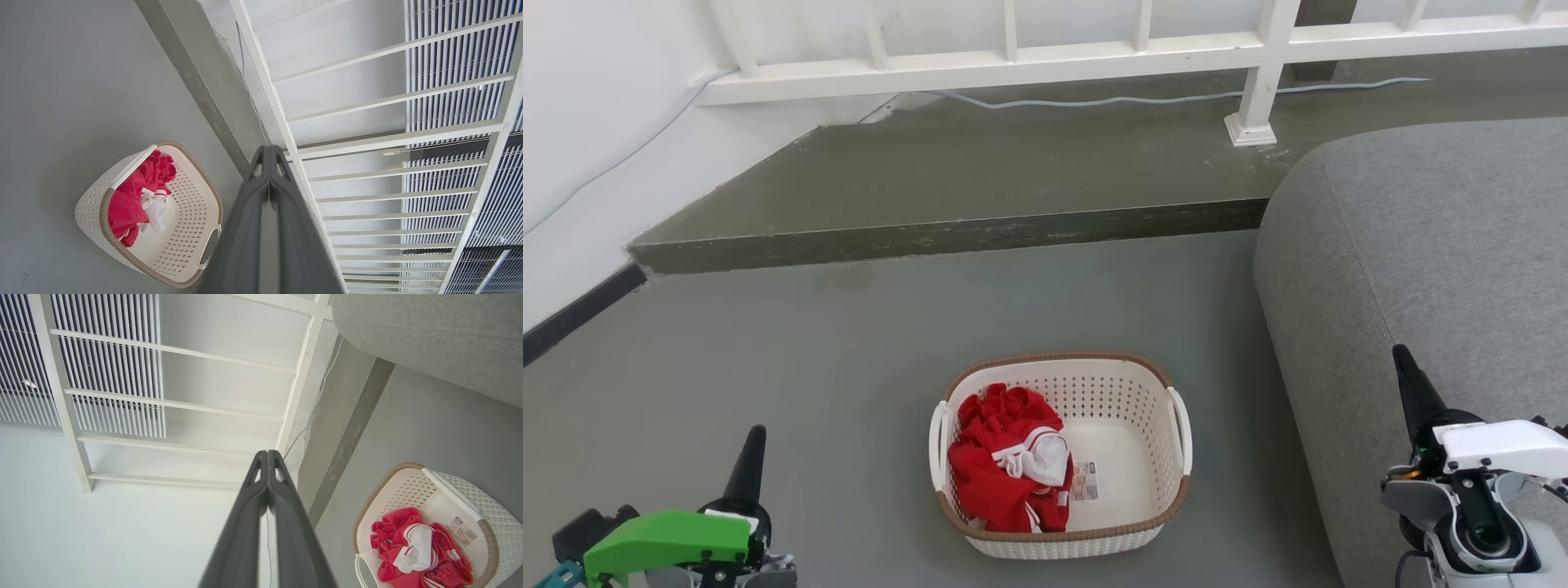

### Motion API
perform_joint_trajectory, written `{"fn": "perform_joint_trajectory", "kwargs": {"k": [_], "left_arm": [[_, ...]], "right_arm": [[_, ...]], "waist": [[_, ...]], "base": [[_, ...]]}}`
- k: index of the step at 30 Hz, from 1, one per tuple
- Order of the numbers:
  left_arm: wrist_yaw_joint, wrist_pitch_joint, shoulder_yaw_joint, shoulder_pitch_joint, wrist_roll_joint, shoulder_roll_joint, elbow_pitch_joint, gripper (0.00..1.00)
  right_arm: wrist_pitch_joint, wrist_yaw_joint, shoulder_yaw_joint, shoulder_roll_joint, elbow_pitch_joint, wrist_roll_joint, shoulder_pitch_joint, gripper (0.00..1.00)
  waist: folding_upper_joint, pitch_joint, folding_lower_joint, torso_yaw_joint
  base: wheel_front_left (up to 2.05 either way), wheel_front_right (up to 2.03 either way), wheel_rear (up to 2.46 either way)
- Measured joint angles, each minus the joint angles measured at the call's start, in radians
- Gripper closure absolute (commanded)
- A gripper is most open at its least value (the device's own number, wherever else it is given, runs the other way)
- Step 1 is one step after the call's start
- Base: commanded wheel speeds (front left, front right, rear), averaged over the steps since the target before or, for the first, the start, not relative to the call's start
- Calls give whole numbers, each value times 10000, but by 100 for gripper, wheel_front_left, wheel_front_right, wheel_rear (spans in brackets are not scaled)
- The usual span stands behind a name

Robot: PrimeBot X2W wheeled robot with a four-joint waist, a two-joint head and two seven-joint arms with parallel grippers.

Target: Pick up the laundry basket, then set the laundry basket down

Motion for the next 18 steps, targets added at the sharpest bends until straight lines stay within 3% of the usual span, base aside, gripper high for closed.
{"fn": "perform_joint_trajectory", "kwargs": {"k": [18], "left_arm": [[-433, 510, 428, -439, -2332, 29, 240, 100]], "right_arm": [[558, 196, -708, 163, -236, 2199, -45, 100]], "waist": [[0, 26, 0, 78]], "base": [[0, 0, 0]]}}
